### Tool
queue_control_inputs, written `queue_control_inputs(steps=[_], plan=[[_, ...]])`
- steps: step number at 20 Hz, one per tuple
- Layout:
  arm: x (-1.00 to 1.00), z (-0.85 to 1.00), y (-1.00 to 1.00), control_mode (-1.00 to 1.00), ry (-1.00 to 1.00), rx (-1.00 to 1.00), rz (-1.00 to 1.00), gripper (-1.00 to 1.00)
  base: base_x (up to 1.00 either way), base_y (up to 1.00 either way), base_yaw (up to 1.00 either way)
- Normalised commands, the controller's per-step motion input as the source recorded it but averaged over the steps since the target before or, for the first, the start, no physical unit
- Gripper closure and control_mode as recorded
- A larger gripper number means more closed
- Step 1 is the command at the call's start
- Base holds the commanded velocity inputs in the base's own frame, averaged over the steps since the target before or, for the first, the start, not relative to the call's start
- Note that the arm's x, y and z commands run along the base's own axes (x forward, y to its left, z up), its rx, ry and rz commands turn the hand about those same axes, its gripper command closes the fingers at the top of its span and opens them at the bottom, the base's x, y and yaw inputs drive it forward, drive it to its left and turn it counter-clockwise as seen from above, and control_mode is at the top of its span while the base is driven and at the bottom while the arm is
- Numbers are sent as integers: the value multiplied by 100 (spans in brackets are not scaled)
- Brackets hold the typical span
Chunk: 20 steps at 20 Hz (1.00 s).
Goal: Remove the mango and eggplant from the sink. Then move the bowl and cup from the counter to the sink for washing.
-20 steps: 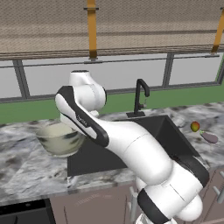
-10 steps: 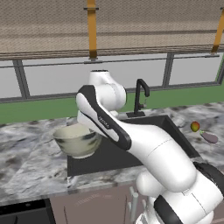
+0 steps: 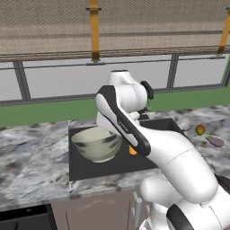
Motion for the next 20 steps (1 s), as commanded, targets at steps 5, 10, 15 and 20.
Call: queue_control_inputs(steps=[5, 10, 15, 20], plan=[[-4, 0, -51, -100, 5, -3, -1, 100, 0, 0, 0], [-1, 0, -56, -100, 2, -1, -1, 100, 0, 0, 0], [0, 0, -57, -100, 0, -1, 0, 100, 0, 0, 0], [0, 0, -57, -100, 0, -1, 0, 100, 0, 0, 0]])
